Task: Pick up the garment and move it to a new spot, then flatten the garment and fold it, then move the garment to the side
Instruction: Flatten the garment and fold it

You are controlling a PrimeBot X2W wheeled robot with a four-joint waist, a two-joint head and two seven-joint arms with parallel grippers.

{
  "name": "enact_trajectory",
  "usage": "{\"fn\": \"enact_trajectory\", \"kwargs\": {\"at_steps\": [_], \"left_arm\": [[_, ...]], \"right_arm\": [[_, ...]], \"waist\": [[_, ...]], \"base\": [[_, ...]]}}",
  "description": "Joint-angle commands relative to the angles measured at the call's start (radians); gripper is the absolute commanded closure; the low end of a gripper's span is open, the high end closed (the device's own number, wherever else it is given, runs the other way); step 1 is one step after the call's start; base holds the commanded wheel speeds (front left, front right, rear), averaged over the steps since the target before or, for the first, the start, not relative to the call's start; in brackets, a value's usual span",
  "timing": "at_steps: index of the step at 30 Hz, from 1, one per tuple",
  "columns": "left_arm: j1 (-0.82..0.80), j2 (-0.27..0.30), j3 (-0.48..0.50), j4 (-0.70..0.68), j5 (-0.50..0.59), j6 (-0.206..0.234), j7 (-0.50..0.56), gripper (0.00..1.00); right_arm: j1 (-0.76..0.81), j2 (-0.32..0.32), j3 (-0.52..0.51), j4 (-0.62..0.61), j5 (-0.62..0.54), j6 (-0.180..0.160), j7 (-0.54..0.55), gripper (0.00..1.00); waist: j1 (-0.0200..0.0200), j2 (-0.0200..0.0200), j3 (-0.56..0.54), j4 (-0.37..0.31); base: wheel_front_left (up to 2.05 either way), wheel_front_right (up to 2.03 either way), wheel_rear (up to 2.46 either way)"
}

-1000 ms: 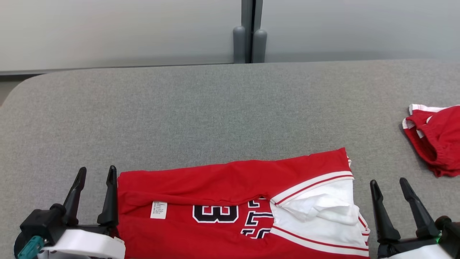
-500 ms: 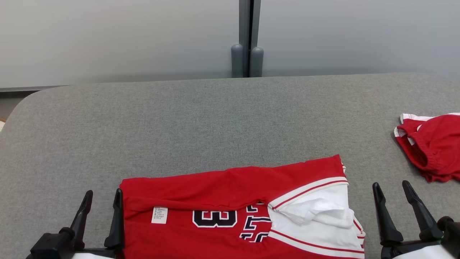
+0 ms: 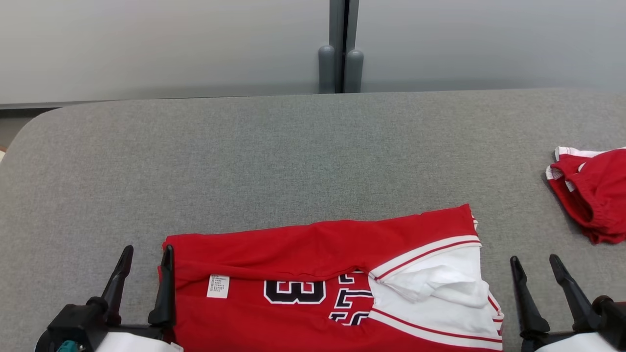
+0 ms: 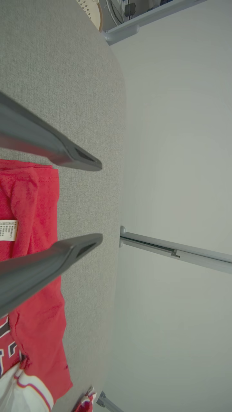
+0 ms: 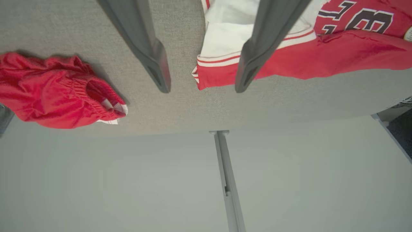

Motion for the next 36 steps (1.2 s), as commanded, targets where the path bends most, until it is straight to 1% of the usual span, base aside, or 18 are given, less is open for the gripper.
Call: {"fn": "enact_trajectory", "kwargs": {"at_steps": [1, 8, 9, 12, 15, 16, 17, 18, 19, 22, 26, 32, 36], "left_arm": [[-0.027, 0.0, -0.003, 0.005, 0.011, -0.007, -0.001, 0.0], [-0.099, -0.028, -0.006, 0.029, 0.022, -0.05, -0.001, 0.0], [-0.099, -0.028, -0.006, 0.029, 0.022, -0.05, -0.001, 0.0], [-0.117, -0.043, 0.004, 0.047, 0.027, -0.066, -0.001, 0.0], [-0.132, -0.053, 0.016, 0.063, 0.036, -0.082, -0.001, 0.0], [-0.136, -0.054, 0.021, 0.067, 0.038, -0.086, -0.001, 0.0], [-0.14, -0.056, 0.026, 0.071, 0.044, -0.09, -0.001, 0.0], [-0.139, -0.058, 0.031, 0.074, 0.046, -0.095, -0.001, 0.0], [-0.139, -0.062, 0.034, 0.077, 0.05, -0.096, -0.001, 0.0], [-0.141, -0.07, 0.048, 0.085, 0.061, -0.106, -0.001, 0.0], [-0.141, -0.079, 0.064, 0.093, 0.072, -0.117, -0.001, 0.0], [-0.141, -0.092, 0.086, 0.106, 0.08, -0.131, -0.001, 0.0], [-0.143, -0.103, 0.094, 0.112, 0.089, -0.143, -0.001, 0.0]], "right_arm": [[-0.005, -0.003, -0.007, 0.037, 0.005, 0.0, 0.002, 0.0], [-0.058, 0.008, 0.027, 0.267, 0.032, 0.0, -0.027, 0.0], [-0.058, 0.008, 0.027, 0.267, 0.032, 0.0, -0.027, 0.0], [-0.101, 0.017, 0.046, 0.358, 0.043, 0.0, -0.036, 0.0], [-0.13, 0.024, 0.07, 0.438, 0.048, 0.0, -0.018, 0.0], [-0.137, 0.027, 0.08, 0.459, 0.045, 0.0, -0.004, 0.05], [-0.14, 0.029, 0.088, 0.474, 0.043, 0.0, 0.007, 0.49], [-0.14, 0.03, 0.096, 0.49, 0.036, 0.0, 0.026, 0.78], [-0.137, 0.032, 0.099, 0.503, 0.032, 0.0, 0.046, 1.0], [-0.13, 0.033, 0.106, 0.5, 0.025, -0.001, 0.072, 1.0], [-0.132, 0.026, 0.072, 0.429, 0.017, -0.001, 0.056, 1.0], [-0.104, -0.021, -0.055, 0.304, 0.008, -0.002, 0.059, 1.0], [-0.069, -0.069, -0.158, 0.244, -0.005, -0.001, 0.083, 1.0]], "waist": [[0.0, -0.0001, 0.022, 0.012], [0.0, -0.0001, 0.095, 0.05], [0.0, -0.0001, 0.095, 0.05], [0.0, -0.0001, 0.114, 0.057], [0.0, -0.0001, 0.122, 0.062], [0.0, -0.0001, 0.124, 0.063], [0.0, -0.0001, 0.126, 0.064], [0.0, -0.0001, 0.126, 0.065], [0.0, -0.0001, 0.127, 0.065], [0.0, -0.0001, 0.129, 0.06], [0.0, -0.0001, 0.129, 0.048], [0.0, -0.0001, 0.126, 0.029], [0.0, -0.0001, 0.12, 0.023]], "base": [[0.0, 0.0, 0.0], [0.0, 0.0, 0.0], [0.0, 0.0, 0.0], [0.0, 0.0, 0.0], [0.0, 0.0, 0.0], [0.0, 0.0, 0.0], [0.0, 0.0, 0.0], [0.0, 0.0, 0.0], [0.0, 0.0, 0.0], [0.0, 0.0, 0.0], [0.0, 0.0, 0.0], [0.0, 0.0, 0.0], [0.0, 0.0, 0.0]]}}
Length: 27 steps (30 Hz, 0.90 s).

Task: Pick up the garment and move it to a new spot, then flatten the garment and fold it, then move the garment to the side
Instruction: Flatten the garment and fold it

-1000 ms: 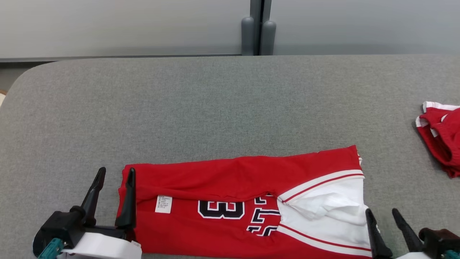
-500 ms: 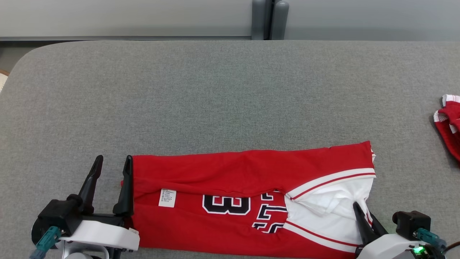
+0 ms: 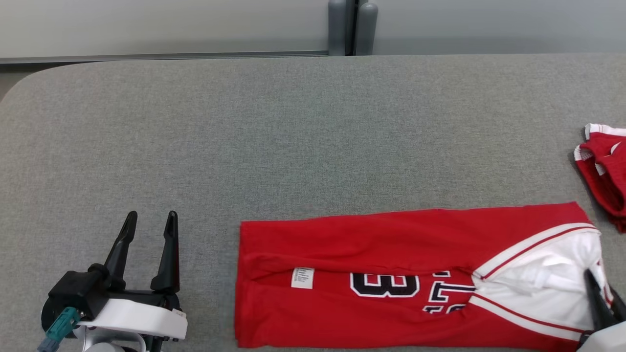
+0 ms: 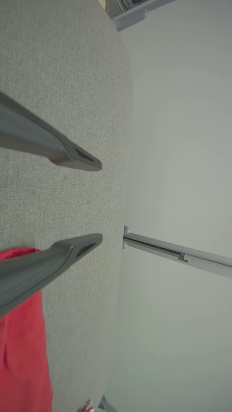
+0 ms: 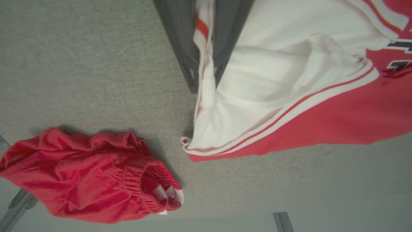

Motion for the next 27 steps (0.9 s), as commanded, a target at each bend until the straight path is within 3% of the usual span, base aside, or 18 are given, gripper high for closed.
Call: {"fn": "enact_trajectory", "kwargs": {"at_steps": [1, 4, 8, 15, 16, 17, 20, 27], "left_arm": [[-0.012, -0.002, 0.008, 0.004, 0.013, -0.007, -0.001, 0.0], [-0.014, -0.01, 0.012, 0.01, 0.017, -0.014, -0.001, 0.0], [-0.01, -0.018, 0.018, 0.018, 0.021, -0.022, -0.001, 0.0], [-0.01, -0.033, 0.026, 0.028, 0.029, -0.026, -0.001, 0.0], [-0.011, -0.034, 0.027, 0.032, 0.032, -0.028, -0.001, 0.0], [-0.011, -0.034, 0.027, 0.032, 0.032, -0.028, -0.001, 0.0], [-0.019, -0.036, 0.025, 0.04, 0.035, -0.031, -0.001, 0.0], [-0.032, -0.048, 0.009, 0.059, 0.039, -0.042, -0.001, 0.0]], "right_arm": [[0.01, -0.023, -0.036, -0.032, -0.008, -0.003, 0.014, 1.0], [0.007, -0.044, -0.048, -0.082, -0.012, -0.003, 0.038, 1.0], [-0.018, -0.039, 0.022, -0.192, -0.031, -0.002, 0.082, 1.0], [-0.115, -0.015, 0.289, -0.341, -0.021, -0.002, 0.172, 1.0], [-0.154, -0.001, 0.379, -0.333, 0.003, -0.002, 0.178, 1.0], [-0.154, -0.001, 0.379, -0.333, 0.003, -0.002, 0.178, 1.0], [-0.201, 0.033, 0.506, -0.275, 0.045, -0.002, 0.167, 1.0], [-0.274, 0.102, 0.744, -0.051, 0.169, -0.002, 0.097, 1.0]], "waist": [[0.0, -0.0001, -0.004, -0.004], [0.0, -0.0001, -0.011, -0.007], [0.0, -0.0001, -0.026, -0.008], [0.0, -0.0001, -0.038, -0.012], [0.0, -0.0001, -0.039, -0.012], [0.0, -0.0001, -0.039, -0.012], [0.0, -0.0001, -0.04, -0.004], [0.0, -0.0001, -0.041, 0.036]], "base": [[0.0, 0.0, 0.0], [0.0, 0.0, 0.0], [0.0, 0.0, 0.0], [0.0, 0.0, 0.0], [0.0, 0.0, 0.0], [0.0, 0.0, 0.0], [0.0, 0.0, 0.0], [0.0, 0.0, 0.0]]}}
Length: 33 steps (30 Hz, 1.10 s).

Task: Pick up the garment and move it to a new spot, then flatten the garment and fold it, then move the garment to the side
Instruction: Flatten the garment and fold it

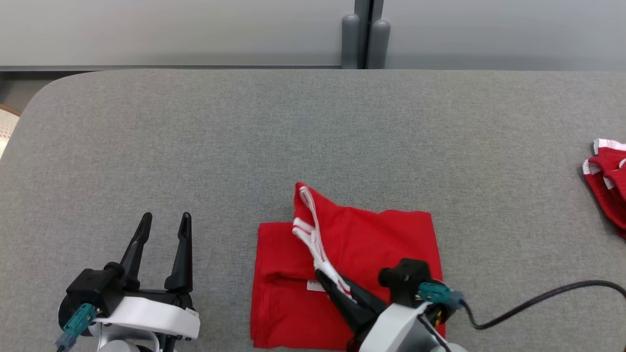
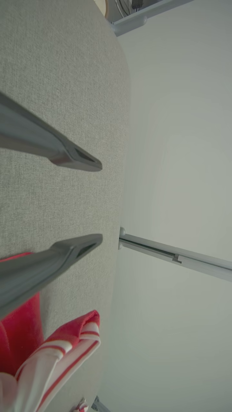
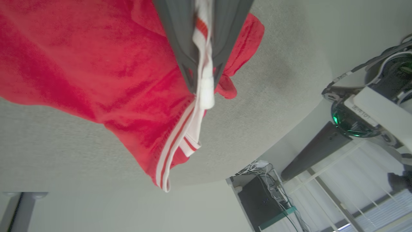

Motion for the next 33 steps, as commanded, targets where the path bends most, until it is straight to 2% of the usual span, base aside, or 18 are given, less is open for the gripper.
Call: {"fn": "enact_trajectory", "kwargs": {"at_steps": [1, 6, 7, 8, 9, 14, 18, 24, 28, 33], "left_arm": [[-0.014, 0.002, 0.003, 0.003, 0.003, -0.006, -0.001, 0.0], [-0.031, -0.007, -0.001, 0.009, 0.009, -0.015, -0.001, 0.0], [-0.031, -0.008, -0.001, 0.012, 0.01, -0.017, -0.001, 0.0], [-0.033, -0.01, 0.0, 0.015, 0.01, -0.018, -0.001, 0.0], [-0.037, -0.011, 0.002, 0.017, 0.011, -0.019, -0.001, 0.0], [-0.04, -0.014, 0.02, 0.024, 0.018, -0.024, -0.001, 0.0], [-0.031, -0.011, 0.031, 0.03, 0.026, -0.026, -0.001, 0.0], [-0.007, -0.002, 0.053, 0.025, 0.041, -0.023, -0.001, 0.0], [0.005, 0.004, 0.071, 0.01, 0.042, -0.016, -0.001, 0.0], [0.029, 0.011, 0.093, -0.019, 0.045, -0.008, -0.001, 0.0]], "right_arm": [[-0.032, 0.005, 0.029, 0.029, 0.022, 0.0, -0.019, 1.0], [-0.103, 0.01, 0.123, 0.163, 0.106, 0.0, -0.066, 1.0], [-0.122, 0.011, 0.136, 0.178, 0.105, 0.0, -0.08, 0.62], [-0.133, 0.012, 0.147, 0.188, 0.128, 0.0, -0.101, 0.09], [-0.142, 0.012, 0.159, 0.193, 0.142, 0.0, -0.121, 0.0], [-0.195, 0.01, 0.178, 0.176, 0.144, 0.0, -0.258, 0.0], [-0.22, 0.0, 0.106, 0.134, 0.1, 0.0, -0.348, 0.0], [-0.153, -0.076, -0.149, 0.056, -0.004, 0.0, -0.371, 0.0], [-0.053, -0.139, -0.337, -0.01, -0.073, 0.0, -0.326, 0.0], [0.089, -0.154, -0.518, -0.112, -0.127, 0.0, -0.264, 0.0]], "waist": [[0.0, 0.0, 0.003, 0.009], [0.0, 0.0, 0.016, 0.031], [0.0, 0.0, 0.017, 0.033], [0.0, 0.0, 0.019, 0.036], [0.0, 0.0, 0.019, 0.039], [0.0, 0.0, 0.017, 0.031], [0.0, 0.0, 0.006, 0.012], [0.0, 0.0, -0.019, -0.019], [0.0, 0.0, -0.033, -0.035], [0.0, 0.0, -0.044, -0.051]], "base": [[0.0, 0.0, 0.0], [0.0, 0.0, 0.0], [0.0, 0.0, 0.0], [0.0, 0.0, 0.0], [0.0, 0.0, 0.0], [0.0, 0.0, 0.0], [0.0, 0.0, 0.0], [0.0, 0.0, 0.0], [0.0, 0.0, 0.0], [0.0, 0.0, 0.0]]}}
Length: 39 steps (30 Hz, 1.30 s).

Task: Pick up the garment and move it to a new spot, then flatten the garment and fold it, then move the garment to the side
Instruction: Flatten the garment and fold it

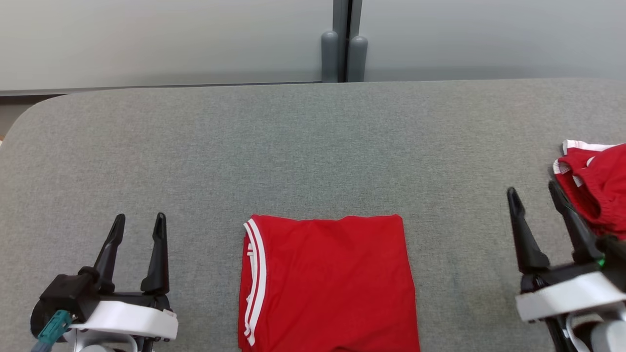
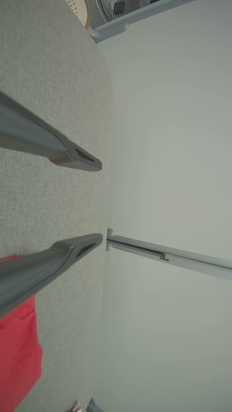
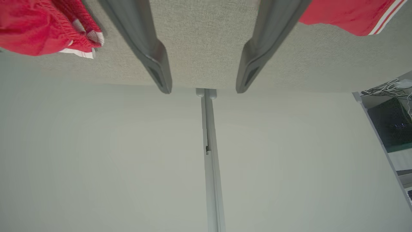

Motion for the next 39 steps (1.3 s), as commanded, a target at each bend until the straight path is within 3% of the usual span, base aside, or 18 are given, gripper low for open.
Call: {"fn": "enact_trajectory", "kwargs": {"at_steps": [1, 5, 11, 24, 39], "left_arm": [[0.006, 0.009, 0.008, -0.004, 0.002, 0.006, -0.001, 0.0], [0.027, 0.014, 0.015, -0.021, 0.005, 0.007, -0.001, 0.0], [0.073, 0.025, 0.01, -0.028, 0.008, 0.016, 0.007, 0.0], [0.178, 0.04, -0.002, -0.091, 0.015, 0.059, 0.08, 0.0], [0.24, 0.042, -0.019, -0.144, 0.015, 0.089, 0.117, 0.0]], "right_arm": [[0.009, 0.001, -0.01, -0.013, -0.012, 0.0, 0.009, 0.0], [0.08, 0.021, -0.061, -0.081, -0.027, 0.0, 0.039, 0.0], [0.134, 0.046, -0.058, -0.112, -0.032, 0.0, 0.07, 0.0], [0.262, 0.035, -0.082, -0.154, -0.008, 0.0, 0.12, 0.0], [0.302, 0.033, -0.094, -0.176, -0.006, 0.0, 0.141, 0.0]], "waist": [[0.0, -0.0001, -0.002, -0.004], [0.0, -0.0001, -0.012, -0.018], [0.0, -0.0001, -0.072, -0.035], [0.0, -0.0001, -0.205, -0.04], [0.0, -0.0001, -0.233, -0.036]], "base": [[0.0, 0.0, 0.0], [0.0, 0.0, 0.0], [0.0, 0.0, 0.0], [0.0, 0.0, 0.0], [0.0, 0.0, 0.0]]}}
